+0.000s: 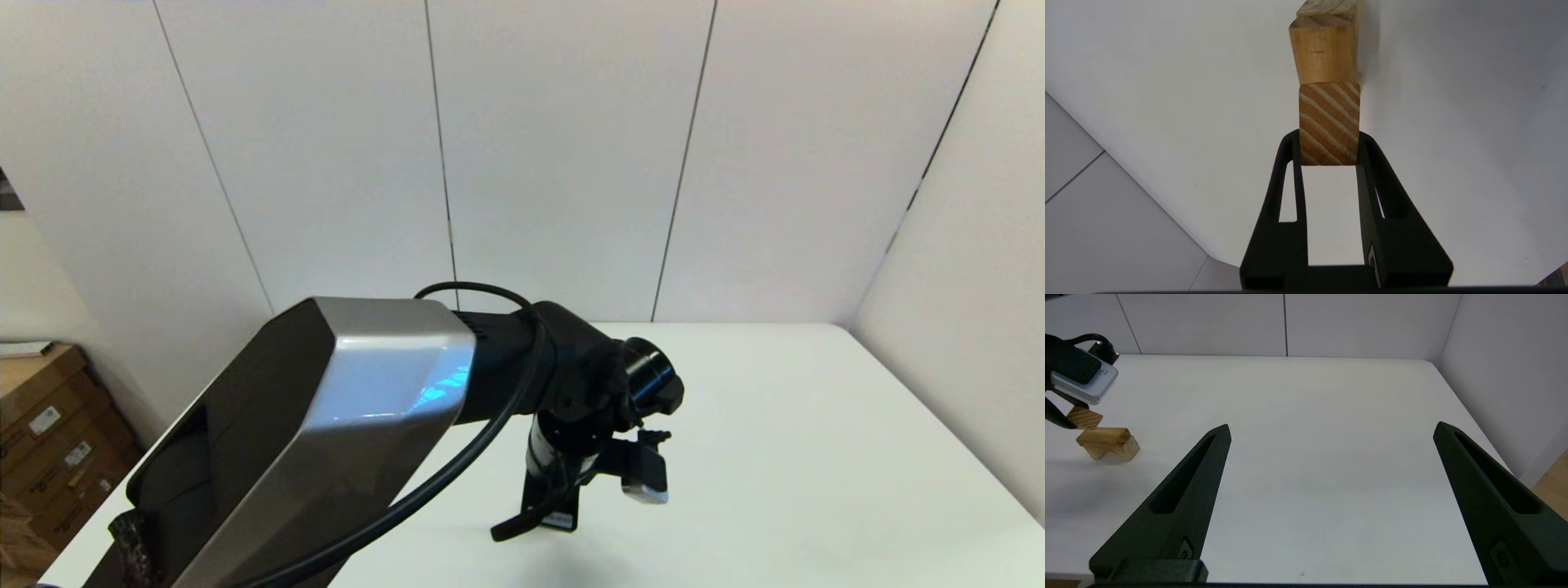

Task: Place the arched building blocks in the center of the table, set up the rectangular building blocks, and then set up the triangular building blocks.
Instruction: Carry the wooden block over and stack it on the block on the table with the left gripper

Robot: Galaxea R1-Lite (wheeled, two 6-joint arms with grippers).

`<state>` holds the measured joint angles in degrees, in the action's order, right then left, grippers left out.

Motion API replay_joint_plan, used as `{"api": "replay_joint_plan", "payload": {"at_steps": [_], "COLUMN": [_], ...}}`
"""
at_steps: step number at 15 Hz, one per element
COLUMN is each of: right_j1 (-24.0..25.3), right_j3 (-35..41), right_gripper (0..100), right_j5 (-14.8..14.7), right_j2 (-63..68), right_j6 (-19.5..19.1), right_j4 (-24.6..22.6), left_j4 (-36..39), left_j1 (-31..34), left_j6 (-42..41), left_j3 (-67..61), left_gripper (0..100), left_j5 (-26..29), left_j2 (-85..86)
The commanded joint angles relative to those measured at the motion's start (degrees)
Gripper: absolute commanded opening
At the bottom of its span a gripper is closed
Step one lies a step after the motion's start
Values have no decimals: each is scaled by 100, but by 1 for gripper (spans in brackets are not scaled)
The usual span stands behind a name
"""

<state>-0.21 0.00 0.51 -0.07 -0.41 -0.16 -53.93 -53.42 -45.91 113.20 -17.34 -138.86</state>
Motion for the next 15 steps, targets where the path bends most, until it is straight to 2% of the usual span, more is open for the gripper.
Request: {"api": "replay_joint_plan", "payload": {"at_steps": [1,15], "right_j1": [3,3], "right_j3": [0,0], "right_gripper": [100,100], "right_j5": [2,2], "right_j2": [-1,-1], "right_j6": [-2,-2], "right_j4": [-2,-2], "left_j4": [-30,67], "left_j1": [-63,-72], "left_j6": [12,117], "left_j3": [0,0], "left_gripper": [0,0], "left_j5": [2,-24], "left_j2": [-71,-159]}}
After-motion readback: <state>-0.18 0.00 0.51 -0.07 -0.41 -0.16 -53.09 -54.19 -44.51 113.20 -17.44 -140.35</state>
